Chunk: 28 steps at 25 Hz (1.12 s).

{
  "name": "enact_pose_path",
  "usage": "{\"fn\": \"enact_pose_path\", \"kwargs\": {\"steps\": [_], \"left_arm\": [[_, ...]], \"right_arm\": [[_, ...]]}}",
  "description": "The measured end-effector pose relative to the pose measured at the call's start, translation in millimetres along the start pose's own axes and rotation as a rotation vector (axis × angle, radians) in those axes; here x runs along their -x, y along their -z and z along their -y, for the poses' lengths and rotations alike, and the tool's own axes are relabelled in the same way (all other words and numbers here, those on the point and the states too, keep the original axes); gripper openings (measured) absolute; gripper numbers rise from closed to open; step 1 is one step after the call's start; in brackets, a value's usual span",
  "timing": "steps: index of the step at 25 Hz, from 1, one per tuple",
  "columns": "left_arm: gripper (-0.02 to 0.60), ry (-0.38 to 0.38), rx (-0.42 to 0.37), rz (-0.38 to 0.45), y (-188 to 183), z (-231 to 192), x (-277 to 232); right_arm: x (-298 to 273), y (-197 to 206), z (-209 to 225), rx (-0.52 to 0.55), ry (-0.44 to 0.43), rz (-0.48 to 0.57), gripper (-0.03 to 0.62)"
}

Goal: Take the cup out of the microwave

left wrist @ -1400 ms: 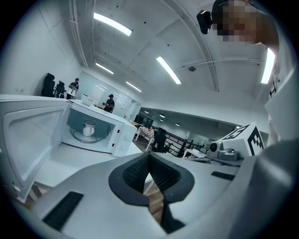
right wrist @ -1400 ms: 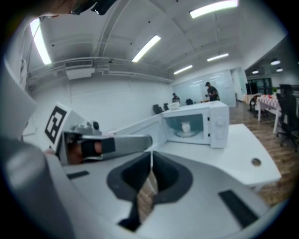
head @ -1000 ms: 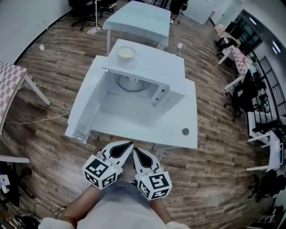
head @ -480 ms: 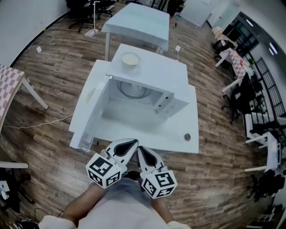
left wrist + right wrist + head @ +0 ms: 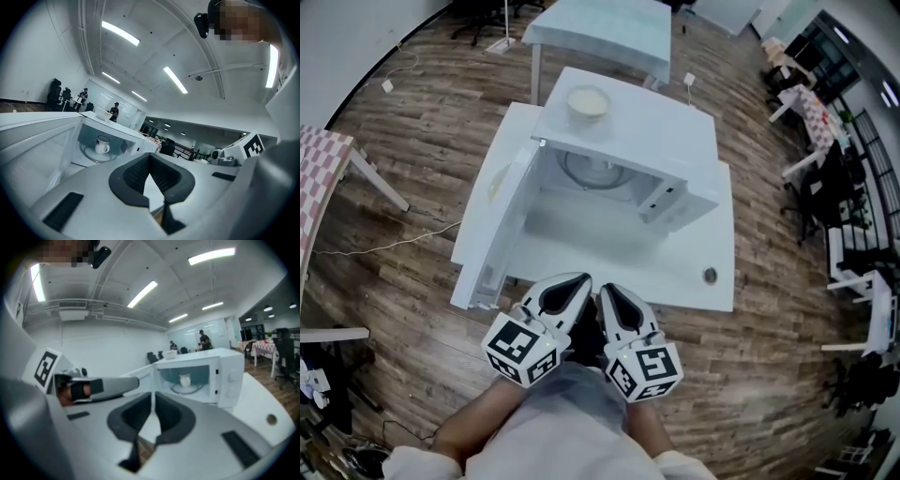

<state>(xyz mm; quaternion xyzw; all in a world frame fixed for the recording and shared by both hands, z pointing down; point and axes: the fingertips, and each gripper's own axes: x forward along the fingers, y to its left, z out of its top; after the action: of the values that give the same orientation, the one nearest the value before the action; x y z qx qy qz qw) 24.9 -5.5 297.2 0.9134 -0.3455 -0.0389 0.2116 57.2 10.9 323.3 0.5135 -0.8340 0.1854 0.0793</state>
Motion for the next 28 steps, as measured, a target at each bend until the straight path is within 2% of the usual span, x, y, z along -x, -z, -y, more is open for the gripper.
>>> {"fn": "enact_pose_path", "kwargs": {"steps": [11, 23, 28], "left_arm": [[0.008, -0.058, 0.005, -0.017, -1, -31, -37], [0.008, -0.08, 0.046, 0.003, 9, -60, -63], [0.008, -0.092, 0.024, 0.013, 12, -75, -74]], "right_arm": [[-40, -14, 26, 0.035, -0.021, 0.002, 0.025], [-74, -7, 55, 0.049, -0.024, 0.0, 0.026], [-94, -6, 66, 0.064, -0.018, 0.006, 0.028]]}}
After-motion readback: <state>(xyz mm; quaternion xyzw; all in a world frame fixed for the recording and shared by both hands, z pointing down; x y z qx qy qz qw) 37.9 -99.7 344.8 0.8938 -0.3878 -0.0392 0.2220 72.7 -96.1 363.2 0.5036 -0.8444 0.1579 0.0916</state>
